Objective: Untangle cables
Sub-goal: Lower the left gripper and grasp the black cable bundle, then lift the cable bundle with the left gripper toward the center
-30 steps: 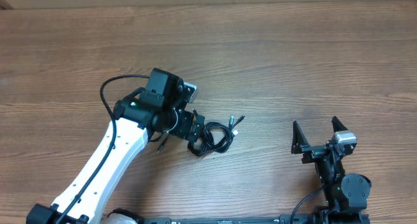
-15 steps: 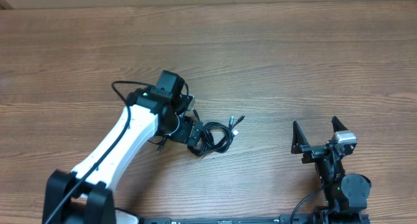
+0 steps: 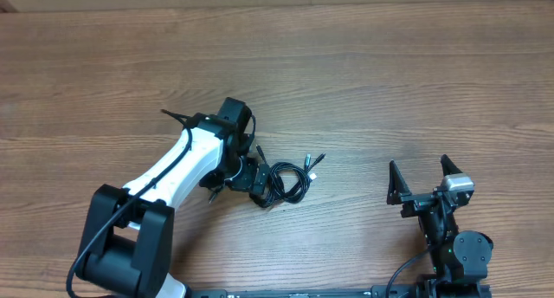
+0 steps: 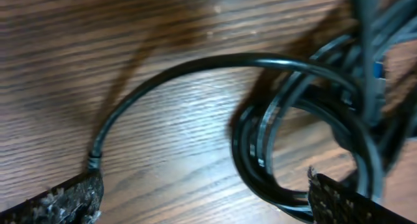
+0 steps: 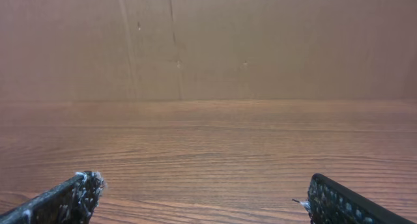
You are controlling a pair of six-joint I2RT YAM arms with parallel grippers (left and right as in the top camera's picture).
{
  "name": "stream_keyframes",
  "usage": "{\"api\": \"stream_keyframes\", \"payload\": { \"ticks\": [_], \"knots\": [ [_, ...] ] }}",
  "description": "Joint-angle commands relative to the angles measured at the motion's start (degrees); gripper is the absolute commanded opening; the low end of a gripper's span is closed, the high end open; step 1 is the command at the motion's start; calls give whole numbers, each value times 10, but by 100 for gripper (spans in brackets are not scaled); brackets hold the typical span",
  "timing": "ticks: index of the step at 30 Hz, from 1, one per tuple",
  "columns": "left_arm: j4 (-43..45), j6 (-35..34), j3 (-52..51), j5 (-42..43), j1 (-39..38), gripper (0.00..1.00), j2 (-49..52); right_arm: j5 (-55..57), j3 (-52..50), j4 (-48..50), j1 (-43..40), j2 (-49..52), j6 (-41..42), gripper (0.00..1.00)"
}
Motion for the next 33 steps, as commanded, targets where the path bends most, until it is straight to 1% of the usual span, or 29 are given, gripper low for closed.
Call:
{"api": "stream_keyframes", "payload": {
  "ticks": [1, 5, 10, 14, 18, 24, 26, 27, 28, 29, 32, 33],
  "knots": [
    [6, -22, 4, -42, -10, 100, 17, 5, -6, 3, 2, -5, 2, 100],
    [33, -25, -2, -41, -26, 100, 28, 5, -6, 3, 2, -5, 2, 100],
    [54, -30, -2, -55, -65, 100, 44, 5, -6, 3, 2, -5, 2, 100],
    [66, -81, -2, -85, -91, 100, 61, 5, -6, 3, 2, -5, 2, 100],
    [91, -113, -3, -86, -103, 100, 81, 5, -6, 3, 2, -5, 2, 100],
    [108, -121, -3, -86, -108, 100, 108, 5, -6, 3, 2, -5, 2, 100],
    [108, -121, -3, -85, -108, 88, 113, 5, -6, 3, 2, -5, 2, 100],
    [108, -121, -3, -83, -108, 72, 114, 5, -6, 3, 2, -5, 2, 100],
    [108, -121, -3, -82, -108, 59, 114, 5, -6, 3, 2, -5, 2, 100],
    [108, -121, -3, -79, -108, 41, 114, 5, -6, 3, 2, -5, 2, 100],
    [110, -121, -3, -79, -108, 21, 114, 5, -6, 3, 2, -5, 2, 100],
    [113, -121, -3, -79, -108, 12, 114, 5, -6, 3, 2, -5, 2, 100]
  ]
}}
